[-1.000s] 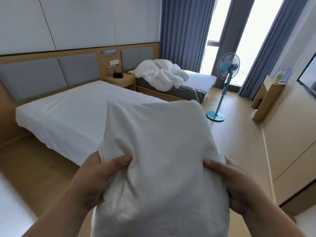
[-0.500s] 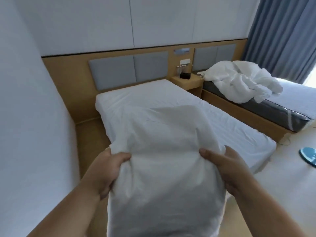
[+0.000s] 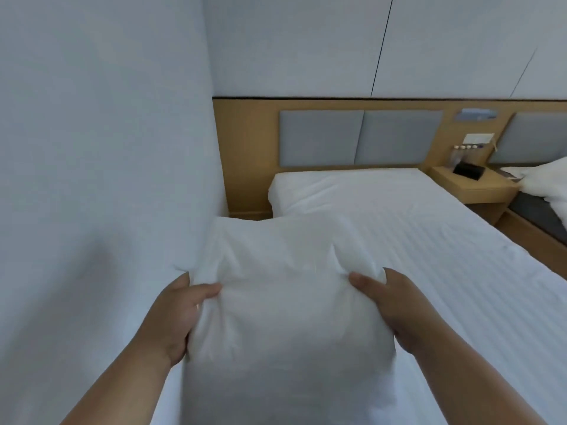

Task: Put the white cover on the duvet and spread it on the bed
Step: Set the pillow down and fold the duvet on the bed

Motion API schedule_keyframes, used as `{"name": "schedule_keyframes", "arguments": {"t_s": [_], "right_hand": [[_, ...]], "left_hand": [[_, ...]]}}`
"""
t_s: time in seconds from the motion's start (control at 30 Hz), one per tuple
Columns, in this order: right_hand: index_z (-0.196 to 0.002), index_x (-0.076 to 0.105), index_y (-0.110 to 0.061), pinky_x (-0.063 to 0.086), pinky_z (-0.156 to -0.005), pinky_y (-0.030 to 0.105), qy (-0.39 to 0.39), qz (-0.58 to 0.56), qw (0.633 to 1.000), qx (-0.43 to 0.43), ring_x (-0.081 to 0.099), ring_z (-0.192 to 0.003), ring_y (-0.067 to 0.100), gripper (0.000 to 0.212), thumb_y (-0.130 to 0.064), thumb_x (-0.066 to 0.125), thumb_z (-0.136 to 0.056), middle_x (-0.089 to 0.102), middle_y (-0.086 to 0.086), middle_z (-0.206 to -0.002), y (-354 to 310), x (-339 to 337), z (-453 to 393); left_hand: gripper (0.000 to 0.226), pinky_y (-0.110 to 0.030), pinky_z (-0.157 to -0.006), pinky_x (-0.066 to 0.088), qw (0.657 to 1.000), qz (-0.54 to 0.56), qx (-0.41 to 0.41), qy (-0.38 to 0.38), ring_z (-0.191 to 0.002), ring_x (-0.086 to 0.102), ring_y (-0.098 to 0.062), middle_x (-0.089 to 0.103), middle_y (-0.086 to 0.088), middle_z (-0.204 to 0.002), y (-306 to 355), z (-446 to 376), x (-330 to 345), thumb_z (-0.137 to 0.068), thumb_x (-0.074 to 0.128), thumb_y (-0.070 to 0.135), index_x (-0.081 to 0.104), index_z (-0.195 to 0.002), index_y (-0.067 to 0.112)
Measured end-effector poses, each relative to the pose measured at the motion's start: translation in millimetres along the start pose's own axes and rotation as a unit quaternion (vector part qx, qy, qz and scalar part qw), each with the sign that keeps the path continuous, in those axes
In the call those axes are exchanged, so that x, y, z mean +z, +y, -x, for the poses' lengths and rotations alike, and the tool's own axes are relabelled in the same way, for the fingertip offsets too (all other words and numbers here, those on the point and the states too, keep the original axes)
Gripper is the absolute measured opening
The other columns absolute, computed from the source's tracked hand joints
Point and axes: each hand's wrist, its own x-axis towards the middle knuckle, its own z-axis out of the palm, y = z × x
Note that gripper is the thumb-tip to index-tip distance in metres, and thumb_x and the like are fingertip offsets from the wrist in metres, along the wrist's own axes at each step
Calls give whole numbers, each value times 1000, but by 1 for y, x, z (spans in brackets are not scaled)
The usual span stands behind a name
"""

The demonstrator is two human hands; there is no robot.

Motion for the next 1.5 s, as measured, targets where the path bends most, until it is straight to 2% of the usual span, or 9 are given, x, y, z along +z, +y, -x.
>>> {"name": "schedule_keyframes", "arguments": {"t_s": [0.13,0.3,0.57,0.7,0.9,1.0,1.2,1.37,1.5], "right_hand": [[-107,71,-12,61,-83,50,-4,-25,1000,8,76,-85,28,32,-34,78,-85,78,6,-93,-30,36,-86],[-111,69,-11,59,-87,52,-9,-61,998,26,76,-88,29,35,-33,77,-85,78,8,-96,-58,57,-172],[-105,71,-11,59,-86,46,-10,-61,997,56,76,-84,27,34,-39,75,-86,78,7,-91,-82,65,-339],[-105,72,-8,59,-82,42,-28,-58,996,59,76,-85,27,39,-43,74,-87,78,8,-92,-96,63,-444],[-113,70,-13,58,-87,46,-58,-60,994,72,75,-91,26,44,-48,71,-88,78,4,-99,-139,65,-587],[-115,69,-15,58,-89,48,-59,-62,993,77,75,-94,27,45,-49,72,-86,78,3,-101,-157,76,-648],[-114,70,-16,57,-91,48,-37,-79,992,93,75,-95,25,40,-47,71,-88,78,2,-100,-161,119,-757],[-112,71,-15,58,-88,47,21,-104,988,109,74,-94,27,36,-43,71,-89,78,4,-98,-164,159,-851],[-114,70,-13,58,-85,44,53,-154,980,115,74,-95,27,31,-34,70,-91,78,5,-102,-180,178,-916]], "left_hand": [[18,-46,-76,56,1000,-2,6,29,-86,73,-38,76,-17,-98,38,-89,-13,-88,64,4,68,-105,8],[21,-48,-83,57,999,-18,31,19,-90,74,-35,77,-13,-98,78,-173,-3,-89,64,4,69,-107,11],[33,-40,-77,57,998,-15,46,-31,-96,74,-27,77,-4,-105,113,-325,42,-85,73,14,66,-116,17],[33,-38,-75,57,998,-7,51,-19,-94,75,-24,77,-4,-106,130,-413,74,-85,72,12,66,-118,16],[30,-39,-77,57,999,-4,34,2,-92,75,-26,77,-5,-105,176,-540,109,-87,72,10,67,-116,18],[29,-36,-72,58,999,-4,31,12,-91,75,-25,77,-5,-104,196,-597,115,-88,71,8,67,-114,18],[29,-38,-72,59,1000,-12,17,3,-91,75,-27,77,-6,-103,212,-731,107,-88,71,8,66,-115,17],[40,-48,-89,57,997,-54,11,-57,-99,73,-26,75,0,-110,229,-881,102,-83,78,19,65,-121,21],[46,-48,-91,57,990,-98,4,-102,-101,72,-23,74,5,-111,258,-993,116,-79,84,29,64,-121,25]]}}
